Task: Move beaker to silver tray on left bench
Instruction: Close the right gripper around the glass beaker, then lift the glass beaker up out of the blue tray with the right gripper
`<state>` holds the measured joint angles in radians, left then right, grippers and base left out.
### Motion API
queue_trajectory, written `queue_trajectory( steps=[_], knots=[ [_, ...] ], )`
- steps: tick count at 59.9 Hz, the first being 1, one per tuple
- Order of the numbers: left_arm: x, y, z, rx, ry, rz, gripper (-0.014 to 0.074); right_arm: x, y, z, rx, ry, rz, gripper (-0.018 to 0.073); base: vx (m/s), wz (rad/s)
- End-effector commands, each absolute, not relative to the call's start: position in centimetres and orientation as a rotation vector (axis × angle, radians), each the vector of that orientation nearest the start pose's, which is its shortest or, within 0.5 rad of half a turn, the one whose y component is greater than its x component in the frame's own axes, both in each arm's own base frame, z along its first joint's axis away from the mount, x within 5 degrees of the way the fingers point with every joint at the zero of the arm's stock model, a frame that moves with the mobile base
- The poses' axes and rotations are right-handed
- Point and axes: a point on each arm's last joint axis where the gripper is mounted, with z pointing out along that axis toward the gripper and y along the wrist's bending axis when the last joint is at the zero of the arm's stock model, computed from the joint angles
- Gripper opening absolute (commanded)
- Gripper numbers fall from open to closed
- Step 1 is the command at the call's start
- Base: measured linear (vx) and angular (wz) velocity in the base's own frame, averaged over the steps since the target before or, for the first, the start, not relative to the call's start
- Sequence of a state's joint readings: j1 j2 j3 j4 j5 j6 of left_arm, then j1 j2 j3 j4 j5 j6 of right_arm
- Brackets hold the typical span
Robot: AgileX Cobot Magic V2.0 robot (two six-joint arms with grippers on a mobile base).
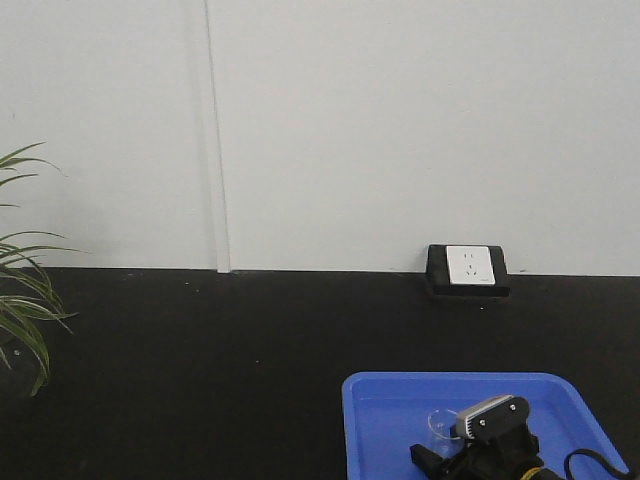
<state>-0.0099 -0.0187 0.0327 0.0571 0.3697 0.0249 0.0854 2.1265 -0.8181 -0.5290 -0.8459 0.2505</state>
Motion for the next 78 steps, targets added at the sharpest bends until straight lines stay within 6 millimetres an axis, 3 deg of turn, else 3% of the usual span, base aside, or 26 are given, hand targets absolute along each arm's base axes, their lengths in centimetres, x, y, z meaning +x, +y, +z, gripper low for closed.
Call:
queue_trajectory(
  steps=[1,11,18,28,38,45,67,78],
  knots=[
    [5.4,0.1,17.0,0.070,1.803,0.057,0.0001,37.6,7.0,10.1,-0.439,1.817,0.377,0.0498,0.00,0.00],
    [5.4,0.1,17.0,0.070,1.803,0.057,0.0001,38.5,7.0,10.2,-0.443,1.803,0.370,0.0482,0.00,0.00],
    [5.4,0.1,17.0,0.070,1.803,0.057,0.0001,38.7,7.1,10.4,-0.444,1.793,0.368,0.0412,0.00,0.00],
    [5.4,0.1,17.0,0.070,1.803,0.057,0.0001,38.6,7.1,10.5,-0.450,1.801,0.382,0.0219,0.00,0.00],
    [5.4,0.1,17.0,0.070,1.803,0.057,0.0001,38.0,7.9,12.5,-0.584,1.757,0.425,-0.0007,0.00,0.00],
    [5.4,0.1,17.0,0.070,1.803,0.057,0.0001,37.1,8.5,15.0,-0.730,1.718,0.444,-0.0016,0.00,0.00],
    [5.4,0.1,17.0,0.070,1.803,0.057,0.0001,32.9,9.4,25.3,-0.724,1.697,0.634,-0.0015,0.00,0.00],
    [5.4,0.1,17.0,0.070,1.803,0.057,0.0001,29.5,12.6,30.0,-0.725,1.655,0.573,-0.0015,0.00,0.00]
  ],
)
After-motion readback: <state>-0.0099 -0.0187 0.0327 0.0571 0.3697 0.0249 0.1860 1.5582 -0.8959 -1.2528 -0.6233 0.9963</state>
